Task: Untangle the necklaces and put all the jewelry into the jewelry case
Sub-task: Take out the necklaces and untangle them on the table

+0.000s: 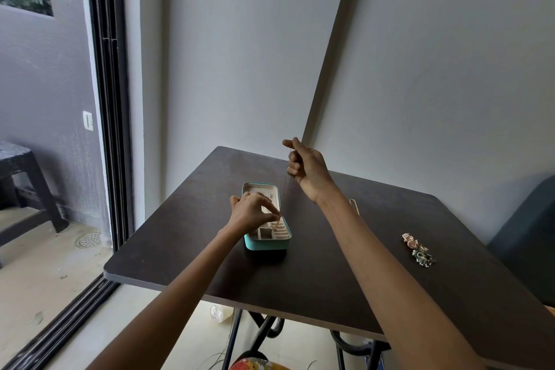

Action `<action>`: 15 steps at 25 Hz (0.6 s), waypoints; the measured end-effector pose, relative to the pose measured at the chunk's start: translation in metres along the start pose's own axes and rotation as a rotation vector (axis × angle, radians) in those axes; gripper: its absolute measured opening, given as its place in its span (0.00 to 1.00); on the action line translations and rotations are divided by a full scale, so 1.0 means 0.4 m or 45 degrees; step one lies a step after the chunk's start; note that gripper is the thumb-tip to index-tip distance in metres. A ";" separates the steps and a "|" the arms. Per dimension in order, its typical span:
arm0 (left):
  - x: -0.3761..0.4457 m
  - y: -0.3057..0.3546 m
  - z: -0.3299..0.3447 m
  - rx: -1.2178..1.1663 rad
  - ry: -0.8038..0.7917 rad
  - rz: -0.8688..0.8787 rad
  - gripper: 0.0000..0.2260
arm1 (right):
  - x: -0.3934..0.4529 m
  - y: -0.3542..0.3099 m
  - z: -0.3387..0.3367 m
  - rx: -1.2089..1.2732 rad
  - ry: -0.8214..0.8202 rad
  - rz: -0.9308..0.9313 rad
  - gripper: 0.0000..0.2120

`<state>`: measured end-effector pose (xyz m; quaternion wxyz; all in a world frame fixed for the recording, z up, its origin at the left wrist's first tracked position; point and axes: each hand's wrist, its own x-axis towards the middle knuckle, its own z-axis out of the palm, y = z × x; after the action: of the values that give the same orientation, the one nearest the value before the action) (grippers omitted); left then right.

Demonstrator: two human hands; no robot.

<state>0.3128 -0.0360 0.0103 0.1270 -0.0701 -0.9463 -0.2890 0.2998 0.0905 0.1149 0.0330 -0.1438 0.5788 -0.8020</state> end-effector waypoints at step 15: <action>0.010 -0.003 0.004 -0.019 -0.018 -0.044 0.10 | -0.005 0.012 -0.004 0.019 0.017 0.005 0.09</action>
<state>0.3086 -0.0359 0.0096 0.1147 -0.0568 -0.9460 -0.2977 0.3006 0.0907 0.1096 0.0319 -0.1370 0.5732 -0.8073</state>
